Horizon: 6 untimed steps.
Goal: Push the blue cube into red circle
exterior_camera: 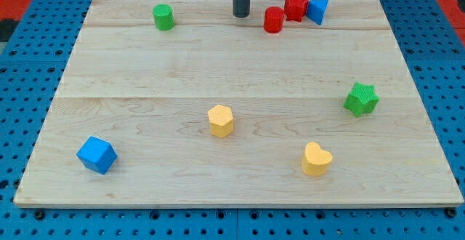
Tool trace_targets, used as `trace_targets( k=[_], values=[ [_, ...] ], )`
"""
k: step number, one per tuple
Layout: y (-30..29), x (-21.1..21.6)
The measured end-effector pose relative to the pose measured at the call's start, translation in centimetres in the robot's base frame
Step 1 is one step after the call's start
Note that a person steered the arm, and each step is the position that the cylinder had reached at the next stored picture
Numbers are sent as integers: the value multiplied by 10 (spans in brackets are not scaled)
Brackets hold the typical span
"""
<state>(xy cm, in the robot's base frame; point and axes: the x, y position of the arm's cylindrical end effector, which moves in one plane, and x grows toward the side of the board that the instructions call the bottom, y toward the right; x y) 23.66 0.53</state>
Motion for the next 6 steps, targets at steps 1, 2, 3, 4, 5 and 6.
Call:
trace_targets(
  k=[1,2,3,4,5,6],
  values=[
    [-9,32],
    [-9,80],
    [-8,153],
    [-70,178],
    [-142,190],
    [-182,232]
  ],
)
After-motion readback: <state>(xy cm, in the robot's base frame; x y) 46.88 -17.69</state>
